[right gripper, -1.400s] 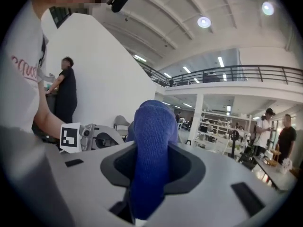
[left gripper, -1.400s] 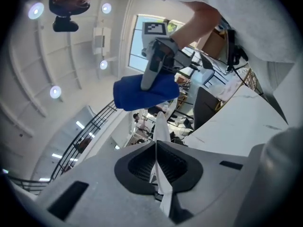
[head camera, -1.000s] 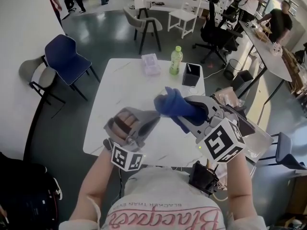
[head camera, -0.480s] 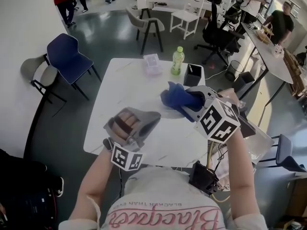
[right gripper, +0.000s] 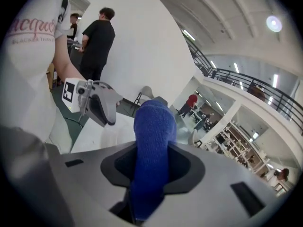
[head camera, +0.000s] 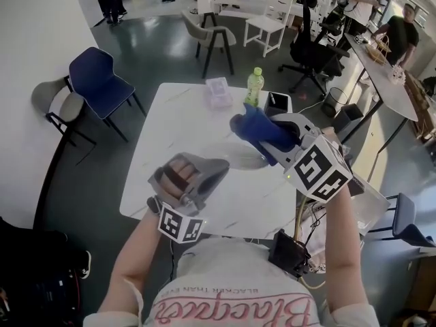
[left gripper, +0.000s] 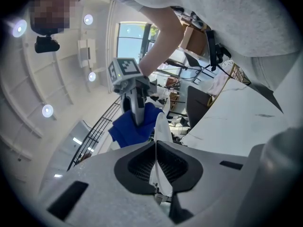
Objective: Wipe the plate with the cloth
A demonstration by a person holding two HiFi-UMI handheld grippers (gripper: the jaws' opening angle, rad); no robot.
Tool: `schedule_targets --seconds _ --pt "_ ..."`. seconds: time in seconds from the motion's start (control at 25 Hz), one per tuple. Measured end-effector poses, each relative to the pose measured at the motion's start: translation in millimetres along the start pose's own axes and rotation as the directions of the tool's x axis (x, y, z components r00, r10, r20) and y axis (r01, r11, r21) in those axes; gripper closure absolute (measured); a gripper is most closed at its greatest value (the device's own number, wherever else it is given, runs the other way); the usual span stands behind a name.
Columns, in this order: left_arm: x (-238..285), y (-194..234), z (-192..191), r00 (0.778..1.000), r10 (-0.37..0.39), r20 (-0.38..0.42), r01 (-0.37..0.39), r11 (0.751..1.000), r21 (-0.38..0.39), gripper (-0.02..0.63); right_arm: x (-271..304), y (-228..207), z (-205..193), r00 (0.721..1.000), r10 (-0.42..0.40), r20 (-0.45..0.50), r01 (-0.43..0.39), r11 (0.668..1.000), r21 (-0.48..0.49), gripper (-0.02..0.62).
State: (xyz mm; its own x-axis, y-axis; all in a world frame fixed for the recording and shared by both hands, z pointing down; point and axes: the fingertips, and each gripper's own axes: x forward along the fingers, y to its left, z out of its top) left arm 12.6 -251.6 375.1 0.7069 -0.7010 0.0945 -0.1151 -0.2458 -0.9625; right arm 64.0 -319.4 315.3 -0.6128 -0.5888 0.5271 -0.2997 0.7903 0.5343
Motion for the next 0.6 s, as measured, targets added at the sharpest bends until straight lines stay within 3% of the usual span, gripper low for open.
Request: schedule_targets --seconds 0.16,0.36,0.6 --pt "-3.6 -2.3 0.5 1.0 -0.001 0.014 0.0 1.0 0.01 0.595 -15.4 20.4 31.1 0.993 0.102 0.067 -0.1 0.995 -0.023 0.474" --pt "-0.5 3.7 8.6 0.999 0.002 0.038 -0.003 1.0 0.02 0.595 -8.8 45.7 30.9 0.969 0.246 0.009 -0.244 0.966 -0.084 0.474" --pt "-1.3 3.4 9.5 0.999 0.003 0.039 -0.004 1.0 0.028 0.595 17.1 55.4 35.1 0.958 0.28 -0.056 -0.285 0.951 -0.124 0.474"
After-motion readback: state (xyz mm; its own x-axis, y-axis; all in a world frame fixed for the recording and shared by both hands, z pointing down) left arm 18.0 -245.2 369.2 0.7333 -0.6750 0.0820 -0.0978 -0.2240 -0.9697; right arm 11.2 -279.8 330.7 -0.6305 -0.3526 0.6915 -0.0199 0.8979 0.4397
